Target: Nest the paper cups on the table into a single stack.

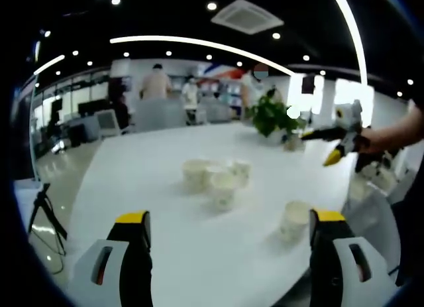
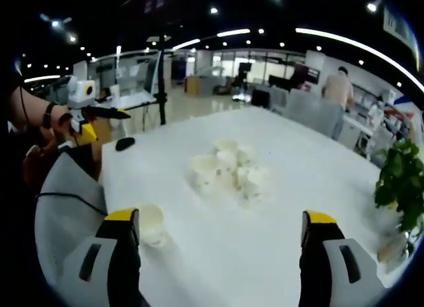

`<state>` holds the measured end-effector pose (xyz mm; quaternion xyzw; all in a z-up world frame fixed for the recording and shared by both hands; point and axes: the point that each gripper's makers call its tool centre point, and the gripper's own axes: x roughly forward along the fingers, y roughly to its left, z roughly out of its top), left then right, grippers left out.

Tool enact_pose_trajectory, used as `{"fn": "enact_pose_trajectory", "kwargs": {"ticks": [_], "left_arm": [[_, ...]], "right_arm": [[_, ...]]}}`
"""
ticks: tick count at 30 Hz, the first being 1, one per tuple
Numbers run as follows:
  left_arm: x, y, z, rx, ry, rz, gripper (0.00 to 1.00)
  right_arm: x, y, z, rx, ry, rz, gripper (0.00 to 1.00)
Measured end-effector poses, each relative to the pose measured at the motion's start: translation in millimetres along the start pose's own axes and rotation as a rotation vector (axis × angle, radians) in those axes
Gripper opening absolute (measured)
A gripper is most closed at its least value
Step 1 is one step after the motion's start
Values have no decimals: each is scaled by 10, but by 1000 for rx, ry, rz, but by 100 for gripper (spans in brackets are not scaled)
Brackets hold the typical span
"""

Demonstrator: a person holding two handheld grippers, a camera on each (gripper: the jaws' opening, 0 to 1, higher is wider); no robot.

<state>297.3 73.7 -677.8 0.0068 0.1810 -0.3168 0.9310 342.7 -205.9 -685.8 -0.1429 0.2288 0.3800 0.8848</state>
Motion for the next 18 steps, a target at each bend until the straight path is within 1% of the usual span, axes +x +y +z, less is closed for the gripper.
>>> {"fn": "enact_pose_trajectory", "kwargs": {"ticks": [5,9,11,12,13,14,15,16,17,18], "left_arm": [[40,-48,25,5,7,-17,100],[93,-65,38,2,14,-5,100],[144,-63,56,-3,18,8,100],[170,-67,75,-6,20,16,100],[179,-61,81,-14,29,30,100],[204,-55,118,-12,20,41,100],[223,-48,148,-2,6,49,100],[243,-44,167,6,-2,55,100],[285,-45,175,3,-5,57,100],[318,-40,163,-4,0,55,100]], "right_arm": [[-8,-43,16,-14,3,-7,100],[18,-91,32,-6,-6,4,100],[42,-113,59,-23,-26,9,100],[66,-125,84,-47,-46,18,100],[77,-134,62,-50,-39,20,100],[108,-143,52,-49,-43,31,100],[136,-136,59,-49,-61,45,100],[172,-136,28,-59,-66,55,100],[201,-136,-13,-67,-56,60,100],[236,-134,-97,-73,-25,65,100]]}}
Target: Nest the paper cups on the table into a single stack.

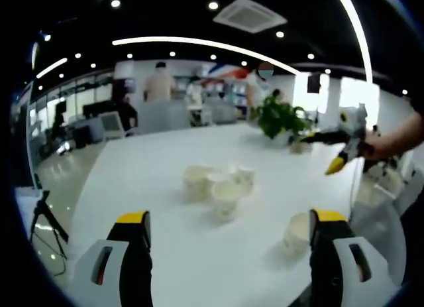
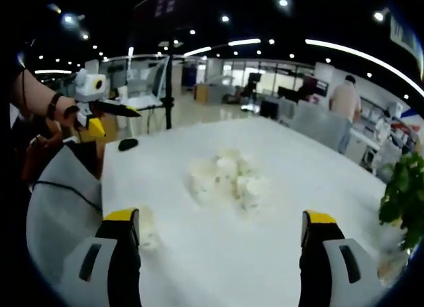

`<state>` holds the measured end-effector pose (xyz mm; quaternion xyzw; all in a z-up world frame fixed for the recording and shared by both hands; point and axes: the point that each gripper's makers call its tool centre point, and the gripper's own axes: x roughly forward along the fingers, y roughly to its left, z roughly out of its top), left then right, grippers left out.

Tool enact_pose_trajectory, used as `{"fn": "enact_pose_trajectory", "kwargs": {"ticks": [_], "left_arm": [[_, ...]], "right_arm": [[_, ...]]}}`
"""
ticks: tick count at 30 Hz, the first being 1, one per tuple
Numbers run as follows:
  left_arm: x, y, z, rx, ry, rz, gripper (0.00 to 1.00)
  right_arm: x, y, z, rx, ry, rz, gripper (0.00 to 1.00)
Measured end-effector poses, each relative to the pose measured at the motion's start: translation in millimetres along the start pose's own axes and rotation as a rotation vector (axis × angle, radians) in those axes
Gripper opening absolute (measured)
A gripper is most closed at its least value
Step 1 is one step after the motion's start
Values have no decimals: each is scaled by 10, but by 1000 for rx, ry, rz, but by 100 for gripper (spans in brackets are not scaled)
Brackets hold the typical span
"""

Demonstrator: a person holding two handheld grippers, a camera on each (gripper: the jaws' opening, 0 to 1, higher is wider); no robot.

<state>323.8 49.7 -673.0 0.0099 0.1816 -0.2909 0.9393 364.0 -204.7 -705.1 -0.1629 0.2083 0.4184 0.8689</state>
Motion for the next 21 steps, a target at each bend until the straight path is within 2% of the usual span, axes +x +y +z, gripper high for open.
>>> {"fn": "enact_pose_trajectory", "kwargs": {"ticks": [3,6,9,13,15,21], "left_arm": [[144,-19,-44,30,34,-12,100],[305,-17,-3,63,35,-39,100],[482,11,-27,97,42,-72,100],[720,66,-166,111,52,-125,100],[839,86,-249,146,64,-146,100],[1180,146,-518,150,80,-216,97]], "right_arm": [[3,24,-76,52,33,-2,99],[-33,46,3,36,0,-34,100],[14,79,-14,51,16,-48,100],[53,73,-93,88,62,-86,100],[39,93,-98,142,52,-102,100],[-42,158,-260,176,67,-154,99]]}}
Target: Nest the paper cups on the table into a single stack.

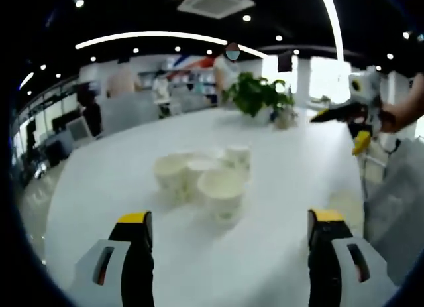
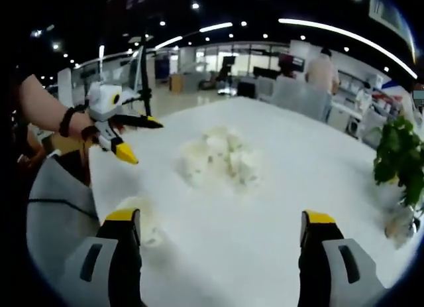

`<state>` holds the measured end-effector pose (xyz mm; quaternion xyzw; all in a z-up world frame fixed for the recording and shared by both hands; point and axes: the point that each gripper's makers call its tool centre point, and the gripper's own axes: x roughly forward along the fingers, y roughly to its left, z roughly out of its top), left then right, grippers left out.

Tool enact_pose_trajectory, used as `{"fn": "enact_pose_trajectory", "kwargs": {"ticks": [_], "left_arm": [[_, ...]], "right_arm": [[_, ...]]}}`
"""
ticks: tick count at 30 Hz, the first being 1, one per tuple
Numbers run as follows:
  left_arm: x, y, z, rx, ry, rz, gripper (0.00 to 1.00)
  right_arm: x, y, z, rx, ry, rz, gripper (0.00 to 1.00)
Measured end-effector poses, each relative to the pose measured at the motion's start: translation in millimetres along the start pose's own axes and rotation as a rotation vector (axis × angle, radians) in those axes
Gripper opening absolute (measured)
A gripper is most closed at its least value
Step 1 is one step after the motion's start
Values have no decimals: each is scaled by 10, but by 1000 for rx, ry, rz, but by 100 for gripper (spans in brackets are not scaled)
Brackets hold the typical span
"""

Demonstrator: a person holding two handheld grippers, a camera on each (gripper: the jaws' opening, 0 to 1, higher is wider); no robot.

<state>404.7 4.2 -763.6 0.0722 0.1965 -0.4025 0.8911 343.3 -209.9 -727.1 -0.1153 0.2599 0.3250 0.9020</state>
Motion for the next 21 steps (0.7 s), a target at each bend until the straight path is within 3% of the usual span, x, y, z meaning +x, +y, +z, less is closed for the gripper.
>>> {"fn": "enact_pose_trajectory", "kwargs": {"ticks": [4,6,16,21], "left_arm": [[145,6,-49,20,-2,-34,91],[214,7,-58,49,-15,-54,87],[516,-108,82,54,-63,-110,79],[620,-96,100,34,-77,-109,79]], "right_arm": [[-40,25,-146,32,29,-14,98],[-63,49,-268,51,77,-14,98],[-318,-38,-246,76,70,-74,98],[-358,62,-334,98,90,-63,98]]}}
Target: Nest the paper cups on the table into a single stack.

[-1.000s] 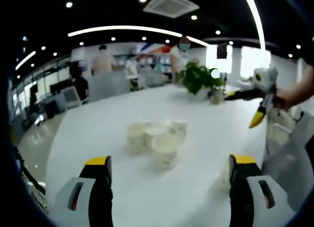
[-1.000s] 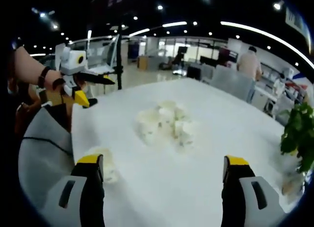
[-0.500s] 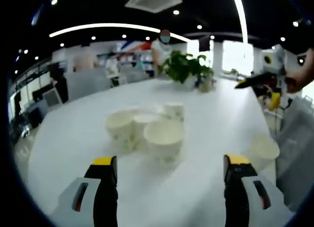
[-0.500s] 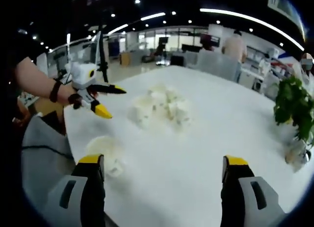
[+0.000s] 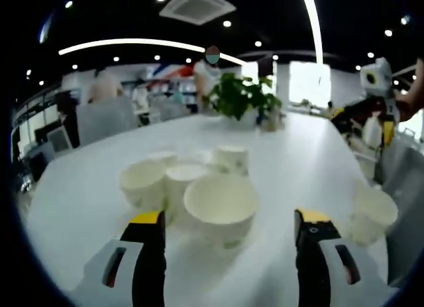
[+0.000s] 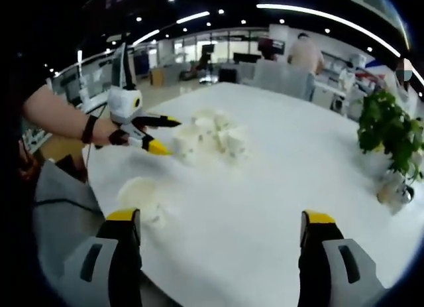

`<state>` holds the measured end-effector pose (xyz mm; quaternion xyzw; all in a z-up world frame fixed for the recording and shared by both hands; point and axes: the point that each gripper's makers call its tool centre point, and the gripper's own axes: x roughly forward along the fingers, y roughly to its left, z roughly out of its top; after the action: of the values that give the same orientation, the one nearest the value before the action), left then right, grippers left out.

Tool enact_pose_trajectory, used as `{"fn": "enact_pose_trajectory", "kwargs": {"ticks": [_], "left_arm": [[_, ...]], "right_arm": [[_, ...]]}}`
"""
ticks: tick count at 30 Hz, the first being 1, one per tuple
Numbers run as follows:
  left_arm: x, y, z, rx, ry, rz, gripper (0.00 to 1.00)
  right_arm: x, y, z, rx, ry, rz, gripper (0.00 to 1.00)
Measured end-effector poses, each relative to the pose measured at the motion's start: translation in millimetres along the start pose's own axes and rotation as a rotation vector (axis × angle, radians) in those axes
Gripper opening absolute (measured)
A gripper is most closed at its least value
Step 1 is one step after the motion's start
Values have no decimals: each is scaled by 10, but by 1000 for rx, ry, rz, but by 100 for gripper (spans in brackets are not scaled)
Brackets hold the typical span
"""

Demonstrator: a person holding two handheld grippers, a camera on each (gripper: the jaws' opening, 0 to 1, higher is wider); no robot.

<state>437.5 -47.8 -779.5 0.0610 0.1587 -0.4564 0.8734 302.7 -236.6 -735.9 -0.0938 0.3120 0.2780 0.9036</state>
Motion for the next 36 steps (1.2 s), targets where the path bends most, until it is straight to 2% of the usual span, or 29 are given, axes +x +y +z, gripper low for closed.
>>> {"fn": "enact_pose_trajectory", "kwargs": {"ticks": [4,6,12,15,21,25,28,36], "left_arm": [[66,-37,29,4,-10,-16,73],[88,-50,39,36,-6,-18,68],[134,-43,50,15,-16,-21,69],[162,-57,42,18,-7,-27,68],[180,-6,6,14,-1,-21,61],[169,-29,-8,28,4,-37,51],[169,-45,1,32,2,-43,49],[189,-94,-3,18,1,-67,44]], "right_arm": [[-29,70,-42,-2,10,4,98],[-55,78,-60,0,12,0,98],[-93,70,-122,55,11,-3,98],[-103,50,-129,54,13,-14,98],[-161,40,-121,40,14,-31,97],[-166,43,-164,49,23,-36,96],[-154,52,-187,54,29,-32,96],[-149,15,-106,49,15,-40,95]]}}
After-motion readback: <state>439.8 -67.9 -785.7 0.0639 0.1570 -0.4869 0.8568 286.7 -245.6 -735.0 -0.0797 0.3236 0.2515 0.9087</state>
